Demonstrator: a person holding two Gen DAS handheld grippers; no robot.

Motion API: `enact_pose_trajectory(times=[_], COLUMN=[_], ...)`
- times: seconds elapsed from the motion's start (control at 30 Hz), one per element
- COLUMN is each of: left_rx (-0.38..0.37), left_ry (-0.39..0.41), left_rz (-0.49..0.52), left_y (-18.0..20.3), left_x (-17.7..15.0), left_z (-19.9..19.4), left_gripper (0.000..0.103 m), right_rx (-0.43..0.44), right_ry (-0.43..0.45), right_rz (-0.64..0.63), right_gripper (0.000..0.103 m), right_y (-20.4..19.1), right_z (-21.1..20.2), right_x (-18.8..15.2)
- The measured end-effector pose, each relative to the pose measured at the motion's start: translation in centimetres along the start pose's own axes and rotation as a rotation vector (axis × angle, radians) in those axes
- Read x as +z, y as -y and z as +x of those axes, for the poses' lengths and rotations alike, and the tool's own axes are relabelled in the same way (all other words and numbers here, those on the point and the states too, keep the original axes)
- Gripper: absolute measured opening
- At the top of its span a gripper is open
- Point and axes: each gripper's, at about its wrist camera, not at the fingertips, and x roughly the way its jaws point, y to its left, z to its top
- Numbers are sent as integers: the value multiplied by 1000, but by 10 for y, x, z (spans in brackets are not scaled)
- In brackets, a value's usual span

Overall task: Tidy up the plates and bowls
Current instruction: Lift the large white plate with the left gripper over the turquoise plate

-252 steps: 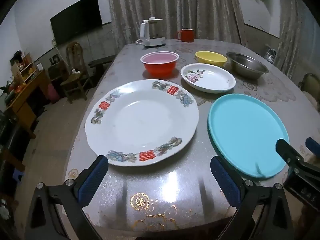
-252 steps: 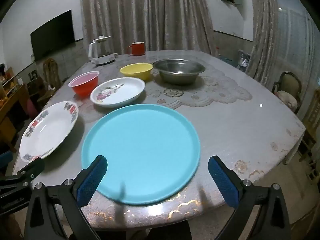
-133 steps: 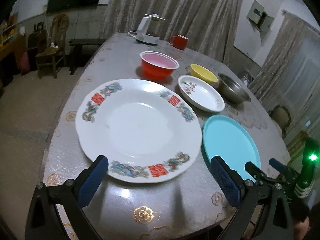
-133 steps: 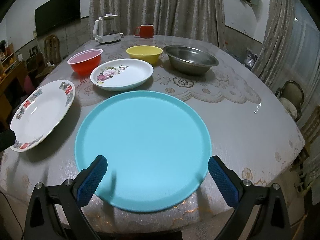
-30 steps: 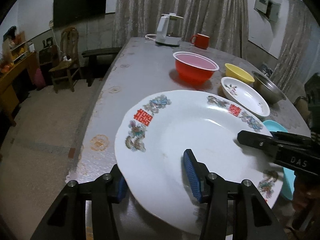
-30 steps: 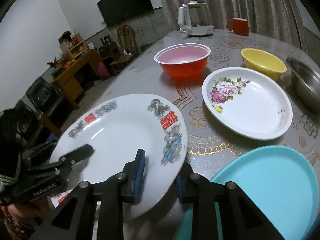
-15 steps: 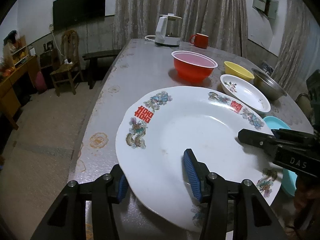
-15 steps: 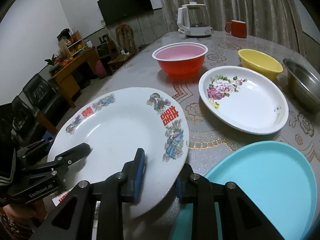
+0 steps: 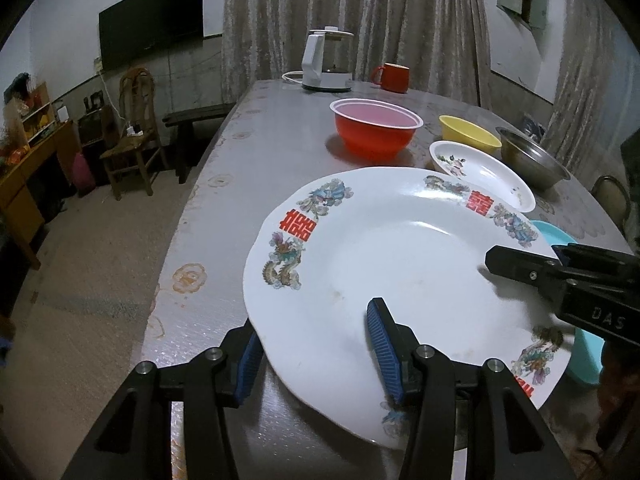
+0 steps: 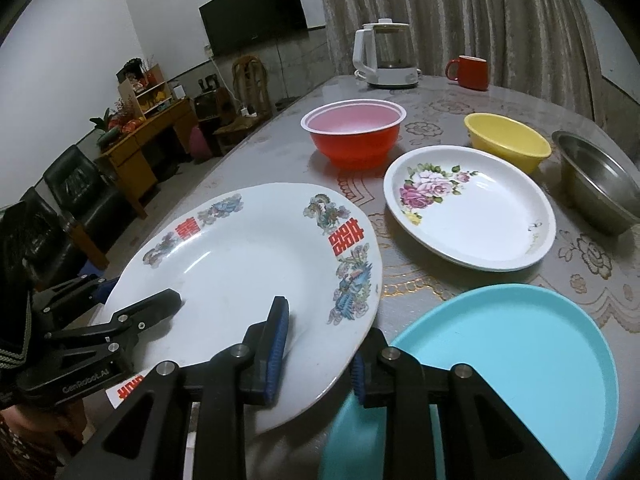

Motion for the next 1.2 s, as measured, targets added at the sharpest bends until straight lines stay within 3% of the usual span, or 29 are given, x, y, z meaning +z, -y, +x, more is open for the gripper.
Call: enact_pose_trajectory(times=[0.5,1.2], left_rx=[-35,-149], left_ry=[0,13], left_rz=[53,268], left_y=[28,129], left_x=[-6,-4], left_z=[-7,-18], left_gripper=[51,51], right_rx=[-33,-118], right_ry=[42,102], right_rz=[0,144], right_gripper=[26,26], right_y=[13,75], right_z=[-34,-112], right_x=[-17,-70])
